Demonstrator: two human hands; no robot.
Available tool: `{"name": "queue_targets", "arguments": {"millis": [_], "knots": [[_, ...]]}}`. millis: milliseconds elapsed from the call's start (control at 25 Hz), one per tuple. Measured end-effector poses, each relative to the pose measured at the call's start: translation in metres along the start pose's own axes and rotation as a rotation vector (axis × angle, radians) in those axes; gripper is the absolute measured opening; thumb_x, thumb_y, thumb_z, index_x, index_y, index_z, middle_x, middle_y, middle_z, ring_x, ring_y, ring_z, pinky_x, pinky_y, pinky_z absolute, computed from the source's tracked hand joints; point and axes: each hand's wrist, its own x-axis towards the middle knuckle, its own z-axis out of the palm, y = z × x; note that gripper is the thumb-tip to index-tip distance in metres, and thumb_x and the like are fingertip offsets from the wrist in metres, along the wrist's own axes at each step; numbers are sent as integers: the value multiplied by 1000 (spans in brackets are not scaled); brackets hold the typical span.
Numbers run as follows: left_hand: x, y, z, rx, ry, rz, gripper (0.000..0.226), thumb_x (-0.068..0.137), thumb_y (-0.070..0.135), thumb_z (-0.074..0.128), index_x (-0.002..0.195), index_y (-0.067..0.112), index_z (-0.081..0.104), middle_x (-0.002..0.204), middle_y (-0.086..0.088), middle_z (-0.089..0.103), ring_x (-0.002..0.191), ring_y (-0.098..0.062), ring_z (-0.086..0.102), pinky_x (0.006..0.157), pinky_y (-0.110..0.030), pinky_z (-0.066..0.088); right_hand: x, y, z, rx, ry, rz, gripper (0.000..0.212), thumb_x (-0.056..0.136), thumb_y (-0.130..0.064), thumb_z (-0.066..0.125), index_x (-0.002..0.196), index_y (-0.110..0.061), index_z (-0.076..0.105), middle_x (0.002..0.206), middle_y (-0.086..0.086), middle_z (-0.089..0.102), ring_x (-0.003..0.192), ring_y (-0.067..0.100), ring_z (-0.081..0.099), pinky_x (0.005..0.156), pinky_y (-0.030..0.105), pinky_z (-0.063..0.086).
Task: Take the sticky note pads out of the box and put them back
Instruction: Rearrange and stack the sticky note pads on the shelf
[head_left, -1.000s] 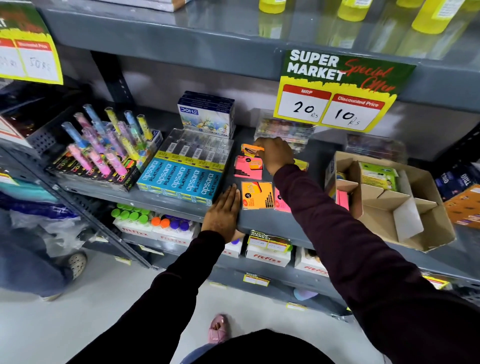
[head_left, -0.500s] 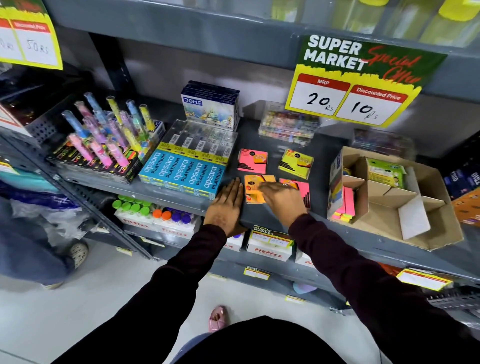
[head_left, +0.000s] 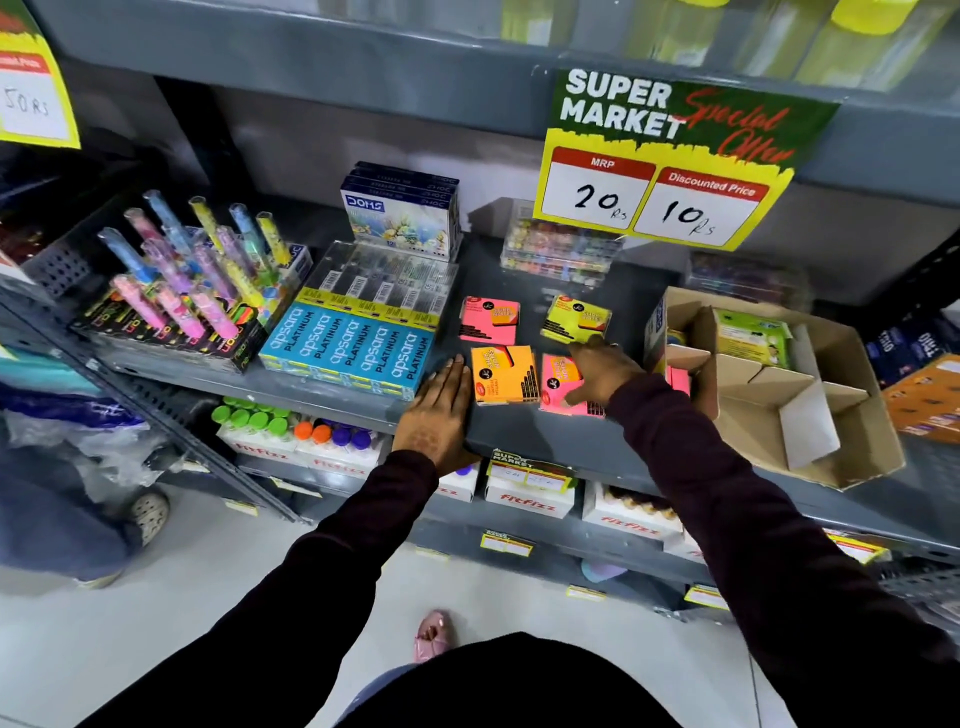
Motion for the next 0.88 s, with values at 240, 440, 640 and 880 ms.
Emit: {"name": "queue_targets", "arguments": {"millis": [240,440,640,880], "knots": [[0,1,2,4,-5,-18,118,66,59,68,145,3,-1,158,-14,1,145,-25,6,118,-34,6,9,-7,-49,10,115,-65,31,81,-16,71,110,-5,69,122,17,66,114,32,59,95,32,45],[0,1,2,58,3,-15,108,76,50,62,144,1,-5,158,-15,-1,146,-25,2,115,-31,-3,31,-18,-86,202,243,-45,23,84,-10,66,104,1,68,116,21,68,108,35,63,91,36,52],[2,1,5,34,62,5,75,90,36,36,144,0,-2,157,-17,3,145,-28,8,116,-33,2,72,-40,-71,585,270,96,30,92,-13,57,112,9,65,123,24,64,109,31,62,92,34,48],[5,0,10,36,68,2,75,94,31,44,144,1,-4,157,-16,3,145,-26,8,115,-32,-1,86,-61,-36,831,239,329,29,93,-15,59,112,7,63,125,23,64,115,33,62,94,36,50]]}}
